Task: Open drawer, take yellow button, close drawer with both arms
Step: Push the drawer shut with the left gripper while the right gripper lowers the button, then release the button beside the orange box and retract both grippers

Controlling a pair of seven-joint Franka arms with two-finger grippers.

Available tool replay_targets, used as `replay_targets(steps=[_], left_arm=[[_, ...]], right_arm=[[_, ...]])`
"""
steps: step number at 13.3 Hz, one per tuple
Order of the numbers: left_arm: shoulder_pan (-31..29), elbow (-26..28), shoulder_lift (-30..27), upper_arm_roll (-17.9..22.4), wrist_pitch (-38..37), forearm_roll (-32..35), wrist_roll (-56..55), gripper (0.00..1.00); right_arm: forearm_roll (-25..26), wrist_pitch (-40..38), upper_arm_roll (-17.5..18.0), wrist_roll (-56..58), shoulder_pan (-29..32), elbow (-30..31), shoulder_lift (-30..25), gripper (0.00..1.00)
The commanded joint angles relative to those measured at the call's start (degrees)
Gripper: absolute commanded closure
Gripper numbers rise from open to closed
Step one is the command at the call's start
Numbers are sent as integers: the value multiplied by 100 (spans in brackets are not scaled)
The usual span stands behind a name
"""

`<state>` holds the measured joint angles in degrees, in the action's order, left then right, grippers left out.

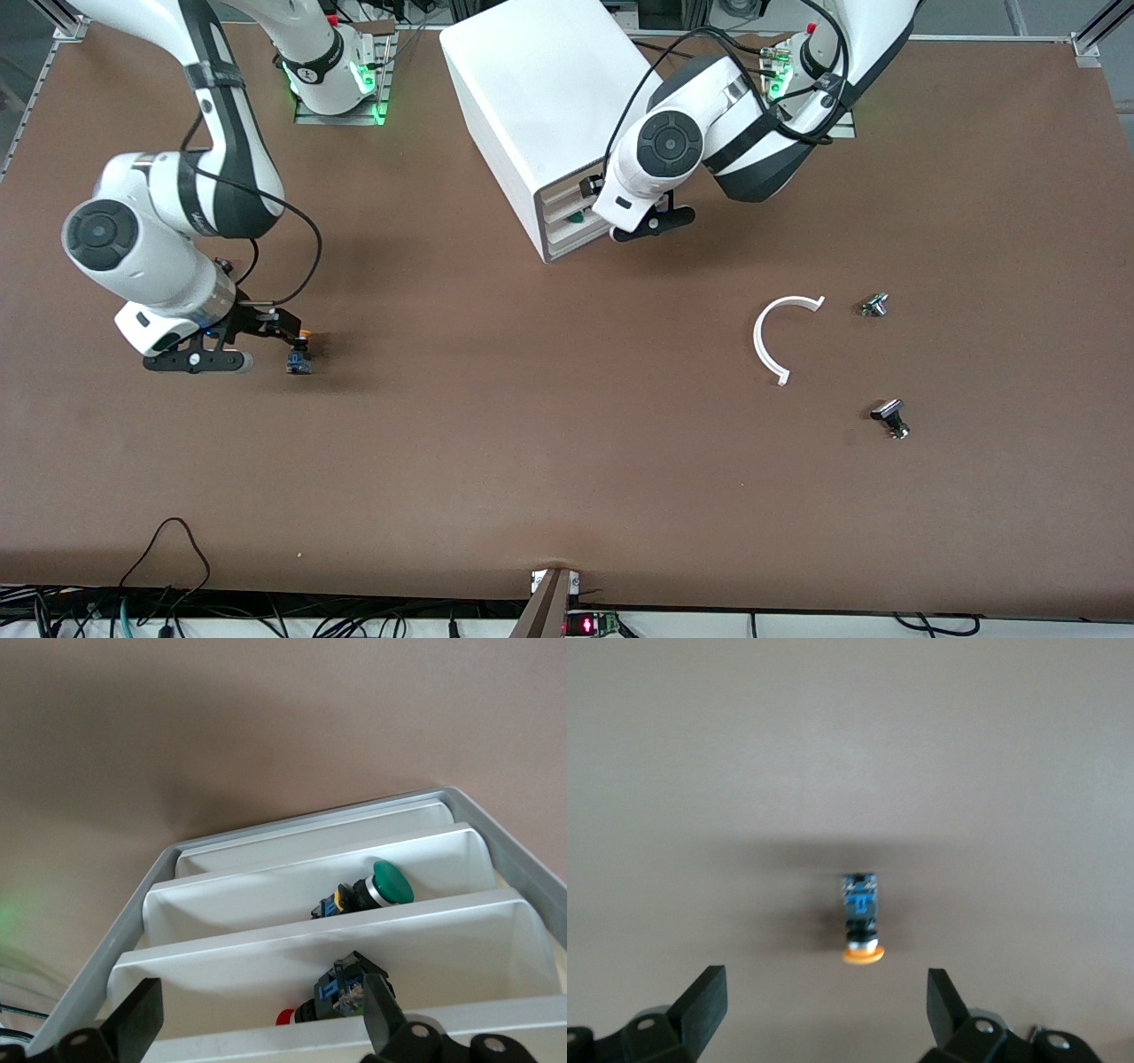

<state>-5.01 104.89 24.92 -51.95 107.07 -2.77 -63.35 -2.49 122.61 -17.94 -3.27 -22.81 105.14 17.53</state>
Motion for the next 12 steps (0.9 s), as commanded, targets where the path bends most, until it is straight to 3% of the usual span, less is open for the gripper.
replay_targets(steps=[1,3,6,10,12], left_arm=[[-359,-326,-198,-70,-342,389,393,1],[-605,-766,-172,-69,-887,803,796,1],[-1237,-1389,-181,-69,-1528,901,1901,1],[-1905,-1962,-207,-61,-2381,919,3608,1],[-1968,-2217,-417,132,-2638,1103,4467,1]], right_arm=[[-313,-762,-16,169,22,-405,-118,0],[-340,-1534,-25,169,40,-931,-198,0],[-340,-2494,-209,108,40,-1714,-276,0],[-331,-3050,-263,72,22,-2216,-619,0],[-323,-3426,-271,-84,22,-2497,-768,0]])
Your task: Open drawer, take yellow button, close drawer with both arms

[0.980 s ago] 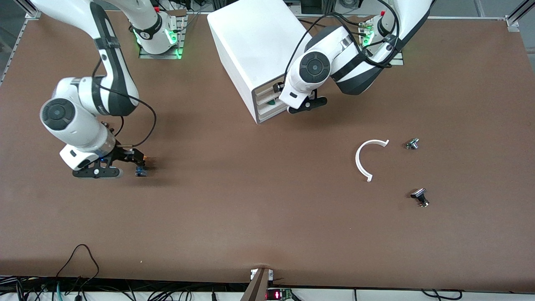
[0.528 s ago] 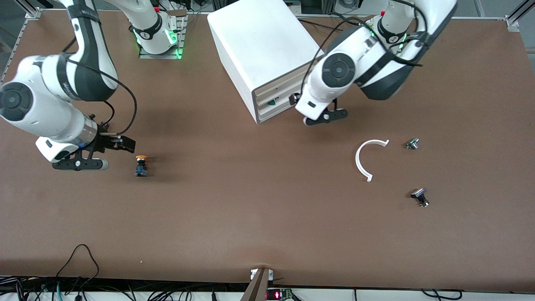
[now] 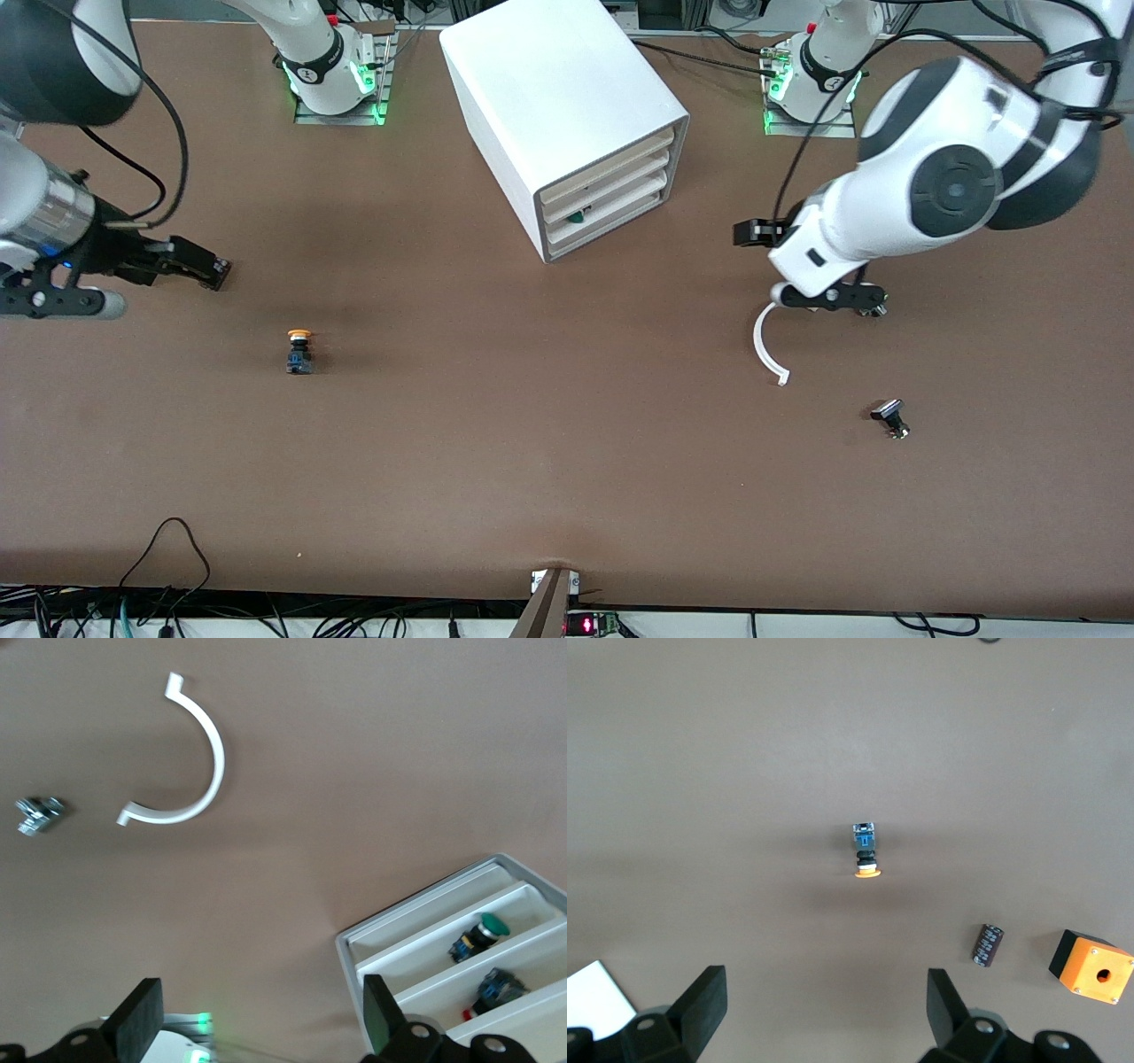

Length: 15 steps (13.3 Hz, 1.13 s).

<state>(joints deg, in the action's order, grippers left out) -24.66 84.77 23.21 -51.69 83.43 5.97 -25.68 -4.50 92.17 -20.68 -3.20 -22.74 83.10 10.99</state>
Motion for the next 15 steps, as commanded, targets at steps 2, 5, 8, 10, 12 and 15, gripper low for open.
replay_targets(steps=[2,5,8,10,12,15], left_arm=[[432,-120,-885,1067,-222,177,1684,1],[1321,204,-1501,2571,-48,-95,2471,1],[2077,1686,-2616,3916,1696,-447,2489,1],[2578,1999,-2778,4569,2081,-457,2472,1],[2756,1973,-2866,4905,1872,-553,2445,1],[2765,1430,-2630,4818,1082,-519,2472,1]], right_arm=[[-113,-883,3,-294,15,-601,-141,0],[-130,-973,168,-733,215,-655,-132,0],[62,-990,2247,-717,2066,-857,-132,0],[203,-990,2909,-717,2640,-866,-132,0],[221,-990,3017,-717,2775,-866,-132,0],[450,-1174,3035,-752,2748,-883,-272,0]])
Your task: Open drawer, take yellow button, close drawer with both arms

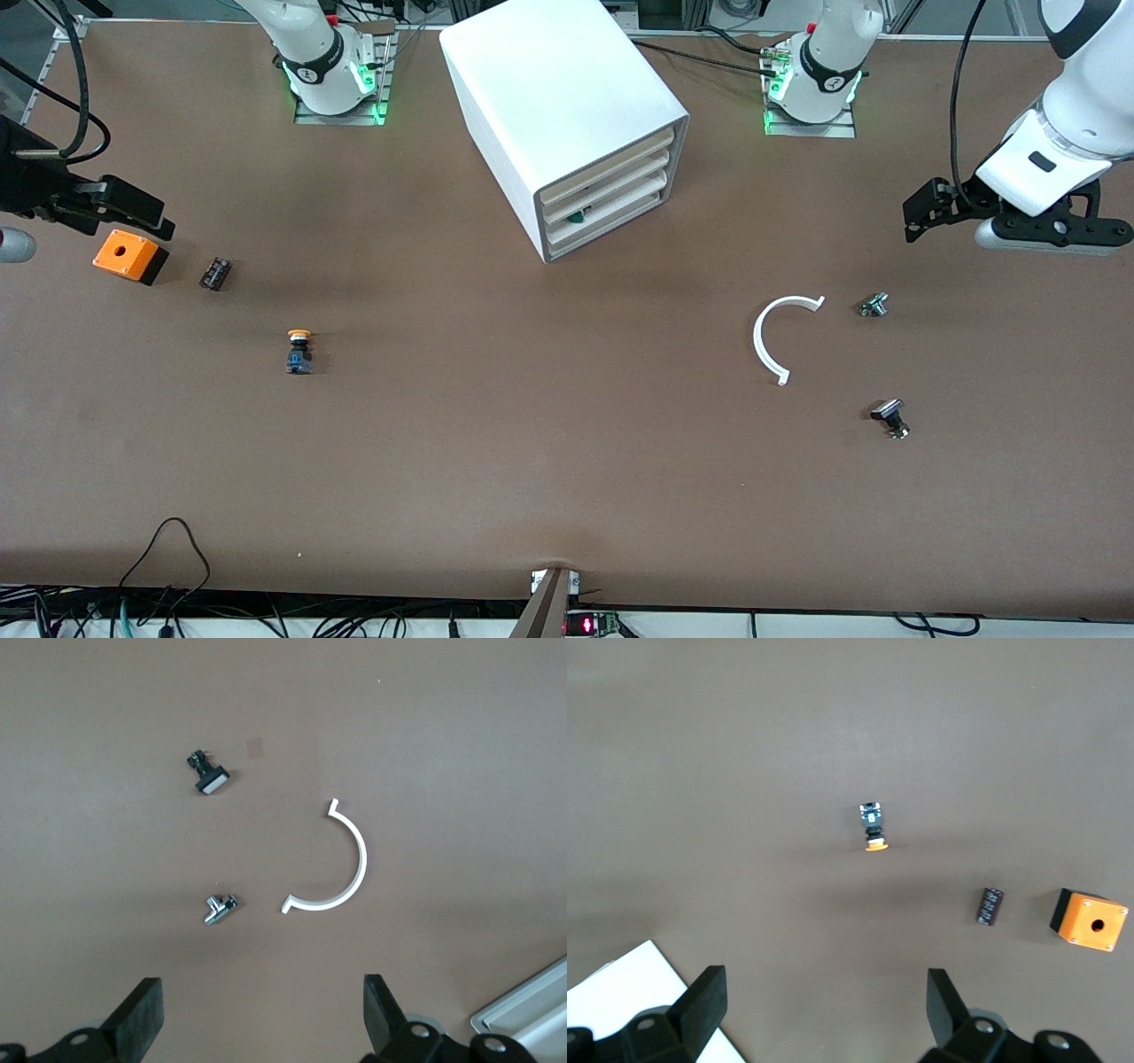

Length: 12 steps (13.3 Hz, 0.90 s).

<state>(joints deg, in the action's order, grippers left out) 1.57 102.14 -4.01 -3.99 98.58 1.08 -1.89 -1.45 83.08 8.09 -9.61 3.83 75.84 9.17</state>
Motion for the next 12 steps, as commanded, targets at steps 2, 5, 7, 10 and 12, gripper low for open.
replay_targets(steps=[2,5,7,10,12], left_arm=[[141,-484,207,3,-577,-3,101,1],[142,-493,207,-14,-594,-3,101,1],[133,-502,216,3,-594,-3,110,1],[141,-537,207,-14,-726,-3,101,1],[150,-564,216,-14,-743,-3,101,1]], right_arm=[[154,-327,149,-260,57,-201,-213,0],[268,-555,70,-567,-215,-280,-222,0],[277,-556,-218,-577,-461,-289,-214,0],[277,-530,-282,-79,-436,-298,-205,0],[251,-494,-256,3,-435,-446,-187,0]])
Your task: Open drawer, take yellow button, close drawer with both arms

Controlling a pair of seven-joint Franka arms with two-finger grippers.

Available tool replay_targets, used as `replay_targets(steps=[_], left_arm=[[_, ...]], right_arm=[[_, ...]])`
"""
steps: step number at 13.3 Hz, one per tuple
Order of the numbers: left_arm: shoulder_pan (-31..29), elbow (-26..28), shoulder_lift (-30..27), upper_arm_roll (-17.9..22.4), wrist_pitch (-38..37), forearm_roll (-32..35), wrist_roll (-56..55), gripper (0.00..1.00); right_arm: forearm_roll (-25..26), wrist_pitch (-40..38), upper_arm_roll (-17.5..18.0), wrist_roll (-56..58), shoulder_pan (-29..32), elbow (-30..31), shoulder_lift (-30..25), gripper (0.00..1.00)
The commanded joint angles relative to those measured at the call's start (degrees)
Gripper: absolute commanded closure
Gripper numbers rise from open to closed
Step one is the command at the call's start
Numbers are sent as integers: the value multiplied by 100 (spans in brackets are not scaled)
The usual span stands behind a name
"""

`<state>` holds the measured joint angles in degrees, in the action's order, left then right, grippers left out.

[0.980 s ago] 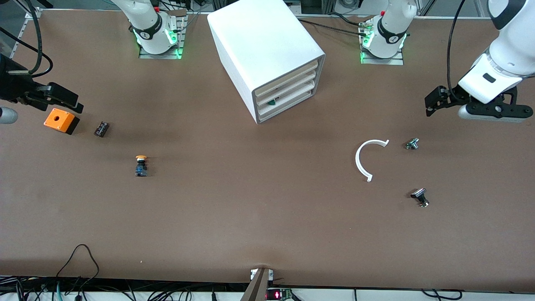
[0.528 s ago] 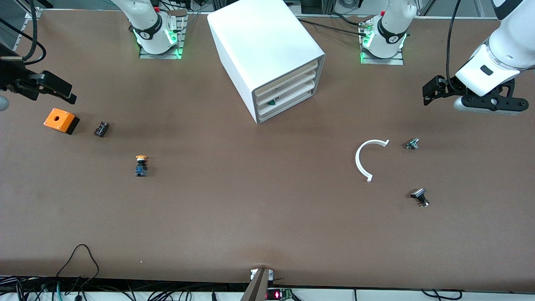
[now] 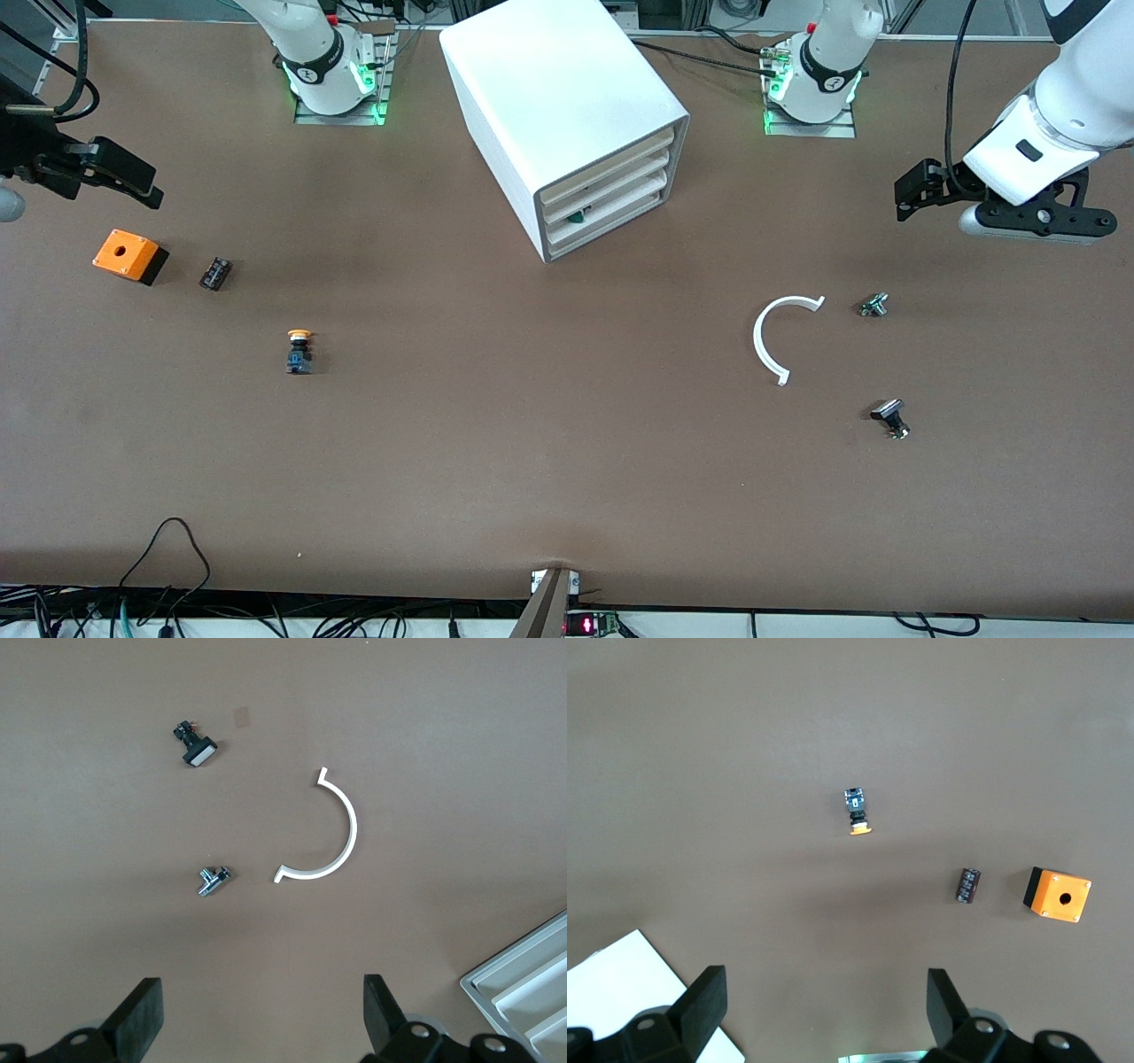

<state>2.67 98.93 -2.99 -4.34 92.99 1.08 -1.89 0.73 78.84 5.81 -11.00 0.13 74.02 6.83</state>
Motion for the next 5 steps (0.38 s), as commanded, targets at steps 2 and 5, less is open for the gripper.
replay_targets(steps=[2,5], left_arm=[[32,-243,114,21,-194,-3,101,1],[41,-251,123,21,-194,-3,92,1]], right_arm=[[15,-175,16,133,-75,-747,151,0],[15,-184,26,124,-101,-766,170,0]])
